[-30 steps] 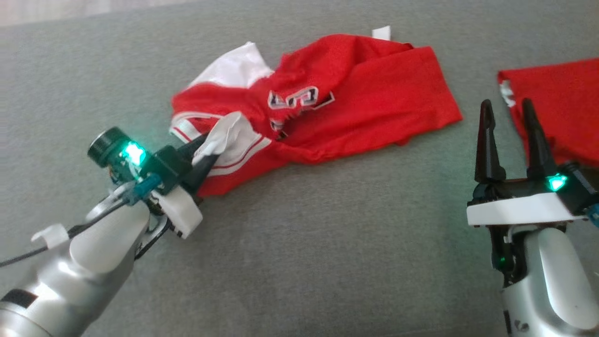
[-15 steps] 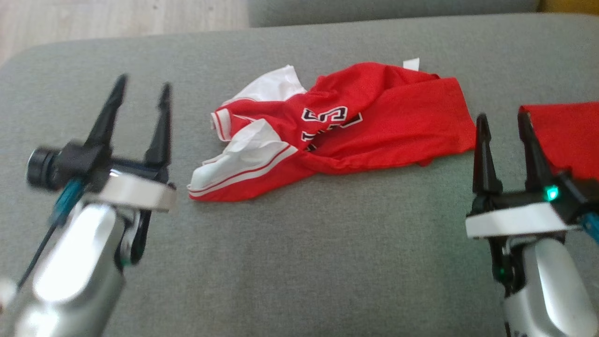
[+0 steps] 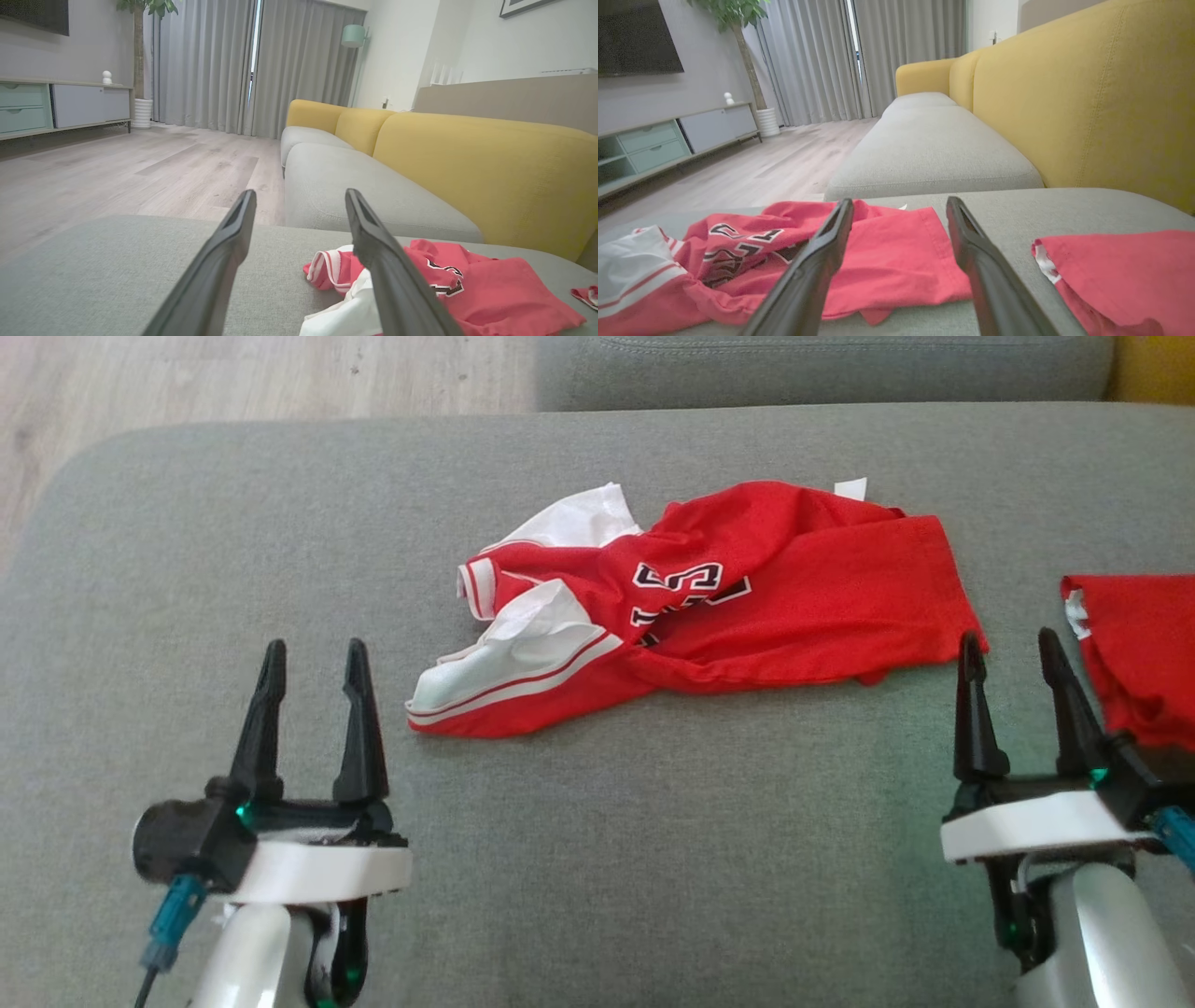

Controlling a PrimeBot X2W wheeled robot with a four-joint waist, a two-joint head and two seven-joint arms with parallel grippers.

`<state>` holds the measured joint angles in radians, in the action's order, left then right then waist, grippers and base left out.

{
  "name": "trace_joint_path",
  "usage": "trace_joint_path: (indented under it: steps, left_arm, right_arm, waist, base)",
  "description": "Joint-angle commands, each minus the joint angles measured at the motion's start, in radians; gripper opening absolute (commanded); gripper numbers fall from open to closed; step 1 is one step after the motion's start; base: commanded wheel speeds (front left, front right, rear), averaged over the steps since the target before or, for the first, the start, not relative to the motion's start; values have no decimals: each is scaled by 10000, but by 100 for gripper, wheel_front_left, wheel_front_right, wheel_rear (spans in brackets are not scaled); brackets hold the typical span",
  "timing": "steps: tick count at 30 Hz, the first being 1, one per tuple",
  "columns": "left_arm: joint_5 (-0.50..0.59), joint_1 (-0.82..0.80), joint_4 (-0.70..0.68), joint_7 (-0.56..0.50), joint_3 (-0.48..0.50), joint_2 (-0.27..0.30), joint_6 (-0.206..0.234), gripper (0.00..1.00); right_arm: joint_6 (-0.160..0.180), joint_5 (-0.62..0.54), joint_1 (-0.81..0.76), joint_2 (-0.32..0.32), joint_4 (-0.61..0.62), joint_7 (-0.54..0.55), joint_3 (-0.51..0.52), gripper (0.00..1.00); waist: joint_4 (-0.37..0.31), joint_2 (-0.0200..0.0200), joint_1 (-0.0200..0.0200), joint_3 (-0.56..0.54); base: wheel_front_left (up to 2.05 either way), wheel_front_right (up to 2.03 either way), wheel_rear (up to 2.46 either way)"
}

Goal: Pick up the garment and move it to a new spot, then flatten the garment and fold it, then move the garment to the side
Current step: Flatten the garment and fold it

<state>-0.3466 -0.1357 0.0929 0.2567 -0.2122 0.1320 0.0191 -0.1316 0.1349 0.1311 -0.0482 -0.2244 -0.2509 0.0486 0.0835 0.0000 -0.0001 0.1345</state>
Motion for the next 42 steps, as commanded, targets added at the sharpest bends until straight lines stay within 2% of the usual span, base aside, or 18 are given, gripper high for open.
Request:
trace_joint_path:
  steps: [1,4,11,19,23,24,25,26,33,42]
  left_arm:
    - [283,-351,-201,50,579,-83,-271,100]
    - [597,-494,-57,50,803,-311,-606,100]
    - [993,-699,249,51,986,-660,-1077,100]
    - [1136,-876,407,51,1032,-784,-1280,100]
    - [1173,-962,459,51,1093,-805,-1331,100]
    - [1176,-972,467,51,1108,-808,-1341,100]
    - [1183,-973,478,51,1124,-810,-1351,100]
    - [1183,-970,491,51,1126,-812,-1359,100]
    - [1168,-891,495,51,1213,-816,-1388,100]
    - [1094,-384,484,51,1344,-817,-1377,100]
  right_arm:
    - [9,-264,303,-20,-62,-109,-25,100]
    - [9,-817,732,-20,-1000,-93,455,100]
    - [9,-947,2466,-20,-3581,588,1638,100]
    - [9,-1053,3892,-20,-6048,599,2630,100]
    - [9,-1169,4425,-20,-7261,412,2747,100]
    - [9,-1143,4549,-20,-7533,346,2668,58]
    - [9,-1126,4661,-20,-7771,269,2582,9]
    - [9,-1118,4759,-20,-7960,188,2486,0]
    - [9,-1008,4899,-20,-8266,-94,2080,0]
    - [9,-517,3524,-20,-7085,-106,1496,0]
  waist:
    - [67,0,1,65]
    - [172,0,1,212]
    - [437,0,1,724]
    - [592,0,1,1013]
    - [532,0,1,1049]
    - [494,0,1,1045]
    - [437,0,1,1030]
    - [380,0,1,1016]
    - [-118,0,1,611]
    - [-787,0,1,-239]
  base:
    - [0,0,0]
    - [0,0,0]
    - [0,0,0]
    - [0,0,0]
    - [0,0,0]
    - [0,0,0]
    - [0,0,0]
    - [0,0,0]
    - [0,0,0]
    - [0,0,0]
